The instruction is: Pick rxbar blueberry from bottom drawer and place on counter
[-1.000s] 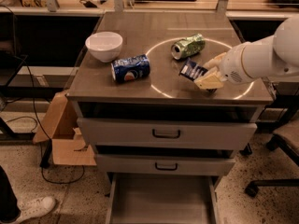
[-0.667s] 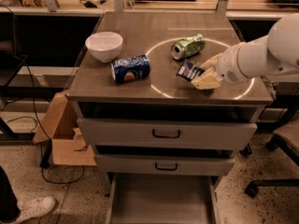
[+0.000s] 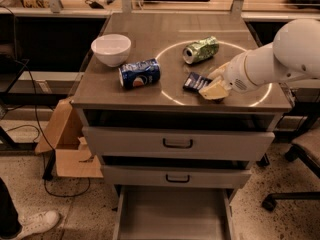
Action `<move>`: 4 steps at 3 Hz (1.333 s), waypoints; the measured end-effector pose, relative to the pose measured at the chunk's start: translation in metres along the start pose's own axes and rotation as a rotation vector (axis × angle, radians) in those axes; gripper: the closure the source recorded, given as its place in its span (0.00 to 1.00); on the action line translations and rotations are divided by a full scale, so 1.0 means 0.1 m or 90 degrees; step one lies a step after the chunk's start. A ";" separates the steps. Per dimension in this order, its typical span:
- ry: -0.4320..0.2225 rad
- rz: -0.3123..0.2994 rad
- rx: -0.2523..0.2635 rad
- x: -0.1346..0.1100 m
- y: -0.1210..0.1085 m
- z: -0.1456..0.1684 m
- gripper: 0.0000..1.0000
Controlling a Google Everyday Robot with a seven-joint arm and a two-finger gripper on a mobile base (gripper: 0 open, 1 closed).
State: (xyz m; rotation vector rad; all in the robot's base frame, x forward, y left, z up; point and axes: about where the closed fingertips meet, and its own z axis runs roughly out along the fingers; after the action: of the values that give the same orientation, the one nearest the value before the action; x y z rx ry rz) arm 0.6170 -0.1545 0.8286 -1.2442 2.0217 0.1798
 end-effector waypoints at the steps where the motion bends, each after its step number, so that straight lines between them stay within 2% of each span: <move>1: 0.000 0.000 0.000 -0.03 -0.01 -0.03 0.82; 2: 0.000 0.000 0.000 -0.03 -0.01 -0.03 0.58; 3: 0.000 0.000 0.000 -0.03 -0.01 -0.03 0.27; 4: 0.000 0.000 0.000 -0.03 -0.01 -0.03 0.04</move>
Offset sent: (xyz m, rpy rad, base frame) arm 0.0000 0.0000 0.0040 0.0000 0.0000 0.0000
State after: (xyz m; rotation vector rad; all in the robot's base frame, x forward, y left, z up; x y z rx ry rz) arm 0.6170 -0.1544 0.8327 -1.2444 2.0217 0.1799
